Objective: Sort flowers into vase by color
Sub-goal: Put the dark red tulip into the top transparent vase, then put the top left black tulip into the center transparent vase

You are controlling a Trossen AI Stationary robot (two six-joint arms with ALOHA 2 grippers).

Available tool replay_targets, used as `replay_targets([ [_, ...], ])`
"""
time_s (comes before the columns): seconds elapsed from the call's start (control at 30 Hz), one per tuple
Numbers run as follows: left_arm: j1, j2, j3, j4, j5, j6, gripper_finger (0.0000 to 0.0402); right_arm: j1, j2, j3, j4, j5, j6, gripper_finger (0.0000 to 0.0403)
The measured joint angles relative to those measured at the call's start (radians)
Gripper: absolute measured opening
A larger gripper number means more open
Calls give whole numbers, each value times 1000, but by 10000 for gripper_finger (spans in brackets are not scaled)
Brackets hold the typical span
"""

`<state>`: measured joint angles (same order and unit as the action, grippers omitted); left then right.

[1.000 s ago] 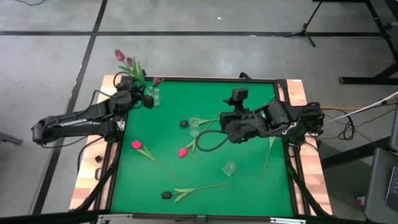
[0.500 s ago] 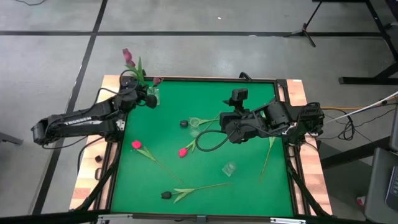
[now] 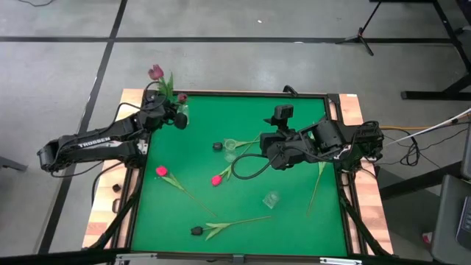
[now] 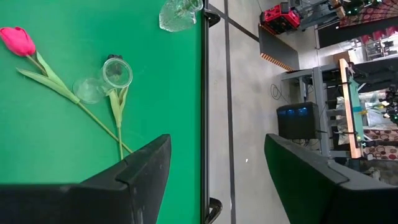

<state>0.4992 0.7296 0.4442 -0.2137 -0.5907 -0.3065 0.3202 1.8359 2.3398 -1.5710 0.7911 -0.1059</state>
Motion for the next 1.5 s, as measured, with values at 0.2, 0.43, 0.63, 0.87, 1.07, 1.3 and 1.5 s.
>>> replay_targets([
  [0.2,0,-1,0,-53,0,-53,100,0,0,0,0,0,0,259],
  [0.43,0,-2,0,-139,1,-166,132,0,0,0,0,0,0,259],
  [0.63,0,-5,0,-178,32,-214,136,0,0,0,0,0,0,259],
  [0.87,-1,-43,0,-188,177,-234,136,0,0,0,0,-22,0,259],
  [1.07,-12,-83,0,-242,310,-243,137,0,-3,0,0,-77,1,259],
  [1.3,-69,-118,0,-251,431,-261,137,-33,-46,0,0,-89,24,259],
  [1.5,-134,-137,0,-249,459,-300,137,-117,-71,1,0,-154,55,259],
])
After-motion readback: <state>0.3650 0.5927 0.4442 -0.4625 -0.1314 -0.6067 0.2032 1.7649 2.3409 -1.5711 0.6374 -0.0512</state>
